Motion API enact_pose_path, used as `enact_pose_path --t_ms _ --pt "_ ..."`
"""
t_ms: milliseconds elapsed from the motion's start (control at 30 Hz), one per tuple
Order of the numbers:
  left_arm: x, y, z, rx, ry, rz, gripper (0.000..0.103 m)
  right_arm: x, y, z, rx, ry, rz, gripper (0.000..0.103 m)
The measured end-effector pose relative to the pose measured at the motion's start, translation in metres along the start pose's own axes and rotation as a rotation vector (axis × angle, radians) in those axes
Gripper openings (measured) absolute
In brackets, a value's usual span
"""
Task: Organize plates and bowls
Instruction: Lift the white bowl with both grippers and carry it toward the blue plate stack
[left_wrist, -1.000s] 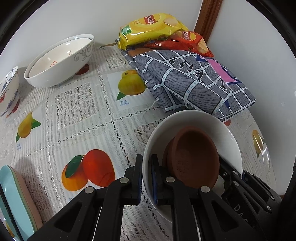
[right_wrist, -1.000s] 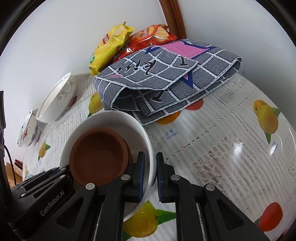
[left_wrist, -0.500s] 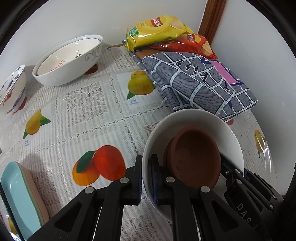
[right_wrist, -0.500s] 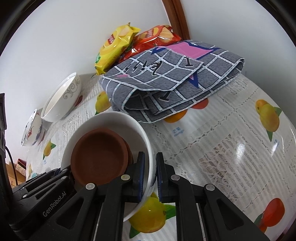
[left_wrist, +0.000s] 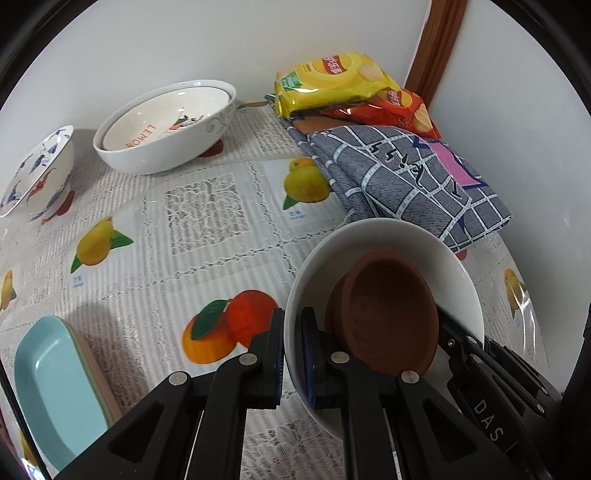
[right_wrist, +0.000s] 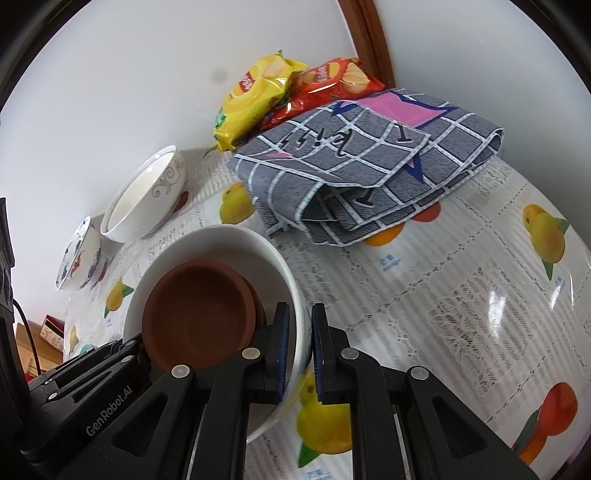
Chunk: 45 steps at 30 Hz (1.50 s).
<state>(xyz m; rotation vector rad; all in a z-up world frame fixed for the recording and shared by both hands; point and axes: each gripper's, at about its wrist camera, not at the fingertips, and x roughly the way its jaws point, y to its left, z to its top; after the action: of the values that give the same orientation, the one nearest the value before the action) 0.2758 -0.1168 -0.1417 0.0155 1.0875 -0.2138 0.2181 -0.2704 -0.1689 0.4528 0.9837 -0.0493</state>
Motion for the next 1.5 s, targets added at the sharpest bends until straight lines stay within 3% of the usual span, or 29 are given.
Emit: enact_pose_path --t_ms 1500 --pt "-0.066 0.072 -0.029 -0.110 -0.071 0.049 0.010 -0.030 0.072 -0.025 -0.067 -0.025 0.101 0.011"
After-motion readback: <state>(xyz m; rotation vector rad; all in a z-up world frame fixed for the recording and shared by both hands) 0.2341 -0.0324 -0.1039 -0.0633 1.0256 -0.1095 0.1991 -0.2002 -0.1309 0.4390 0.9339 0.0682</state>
